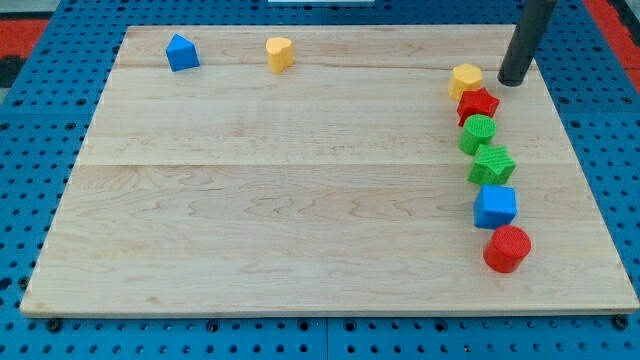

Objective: Push the hexagon closely to the red star

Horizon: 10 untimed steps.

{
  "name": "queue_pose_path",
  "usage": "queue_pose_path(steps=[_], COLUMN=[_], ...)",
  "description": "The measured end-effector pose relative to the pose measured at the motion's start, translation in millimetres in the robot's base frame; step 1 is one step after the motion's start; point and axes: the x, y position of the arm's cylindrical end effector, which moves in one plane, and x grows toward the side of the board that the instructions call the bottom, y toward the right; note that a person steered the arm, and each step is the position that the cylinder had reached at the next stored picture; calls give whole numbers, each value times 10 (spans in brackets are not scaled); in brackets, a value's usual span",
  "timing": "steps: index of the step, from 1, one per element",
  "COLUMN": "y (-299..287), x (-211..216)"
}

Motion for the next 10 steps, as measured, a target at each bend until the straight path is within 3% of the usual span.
queue_pose_path(steps=[1, 2, 3, 4, 7, 10], y=[209, 275, -274, -813, -854, -946], x=[355, 218, -550, -915, -175, -237])
